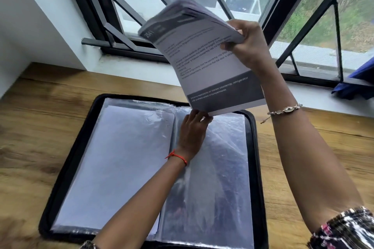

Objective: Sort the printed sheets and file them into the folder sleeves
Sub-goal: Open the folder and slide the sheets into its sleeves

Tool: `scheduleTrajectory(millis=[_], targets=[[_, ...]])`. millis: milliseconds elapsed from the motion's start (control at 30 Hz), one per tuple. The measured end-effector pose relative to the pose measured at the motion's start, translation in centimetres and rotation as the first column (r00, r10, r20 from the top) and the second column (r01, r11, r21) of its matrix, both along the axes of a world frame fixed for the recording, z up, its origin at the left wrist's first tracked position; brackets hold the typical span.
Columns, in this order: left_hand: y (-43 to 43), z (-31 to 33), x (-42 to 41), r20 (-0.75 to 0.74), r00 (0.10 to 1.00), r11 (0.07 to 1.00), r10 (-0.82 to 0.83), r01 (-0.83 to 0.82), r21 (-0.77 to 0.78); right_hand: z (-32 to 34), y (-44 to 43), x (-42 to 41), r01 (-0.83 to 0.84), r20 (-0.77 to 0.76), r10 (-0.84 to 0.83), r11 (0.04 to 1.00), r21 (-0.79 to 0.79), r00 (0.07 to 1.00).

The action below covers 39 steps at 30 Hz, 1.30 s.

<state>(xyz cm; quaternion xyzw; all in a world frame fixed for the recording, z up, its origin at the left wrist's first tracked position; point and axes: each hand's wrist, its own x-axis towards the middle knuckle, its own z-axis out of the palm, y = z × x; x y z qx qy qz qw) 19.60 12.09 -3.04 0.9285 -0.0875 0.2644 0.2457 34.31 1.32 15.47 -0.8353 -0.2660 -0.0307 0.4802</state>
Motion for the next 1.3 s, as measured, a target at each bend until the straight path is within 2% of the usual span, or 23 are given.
scheduleTrajectory(millis=[67, 167, 267, 567, 733, 867, 1067, 1167, 1300], targets=[[-0.1, 0.2, 0.1, 0.005, 1.000, 0.999, 0.005, -0.005, -0.047, 0.0, 0.0, 0.2, -0.025, -0.025, 0.025, 1.000, -0.003, 0.999], [0.1, 0.5, 0.3, 0.035, 0.998, 0.992, -0.044, 0.047, -0.113, -0.6, 0.1, 0.6, -0.015, -0.062, 0.006, 0.989, -0.145, 0.998], [0.2, 0.7, 0.3, 0.046, 0.997, 0.991, -0.068, 0.073, -0.108, -1.7, 0.3, 1.0, 0.017, -0.062, -0.030, 0.980, -0.199, 0.998], [0.2, 0.5, 1.3, 0.053, 0.998, 0.995, -0.022, 0.027, -0.095, -3.0, 1.2, 1.4, 0.024, -0.150, -0.003, 0.990, 0.140, 0.989], [-0.3, 0.8, 1.7, 0.029, 0.999, 0.989, 0.018, -0.014, -0.148, -3.6, 2.2, 1.6, 0.026, -0.208, -0.008, 0.996, 0.081, 0.978], [-0.6, 0.8, 1.8, 0.030, 0.999, 0.984, 0.029, -0.024, -0.178, -5.3, 2.4, 1.8, 0.203, -0.218, -0.172, 0.971, 0.129, 0.961], [-0.7, 0.6, 1.8, 0.007, 1.000, 0.977, 0.010, -0.008, -0.213, -6.8, 0.5, 2.1, 0.220, -0.363, -0.118, 0.942, 0.253, 0.924], [-1.1, 0.7, 1.8, -0.039, 0.999, 0.972, -0.002, -0.007, -0.235, -7.2, -0.8, 2.6, 0.246, -0.452, -0.117, 0.940, 0.237, 0.884], [-1.4, 0.5, 1.8, -0.123, 0.992, 0.977, -0.027, 0.000, -0.213, -7.9, -1.3, 2.3, 0.190, -0.460, -0.084, 0.964, 0.189, 0.884]])
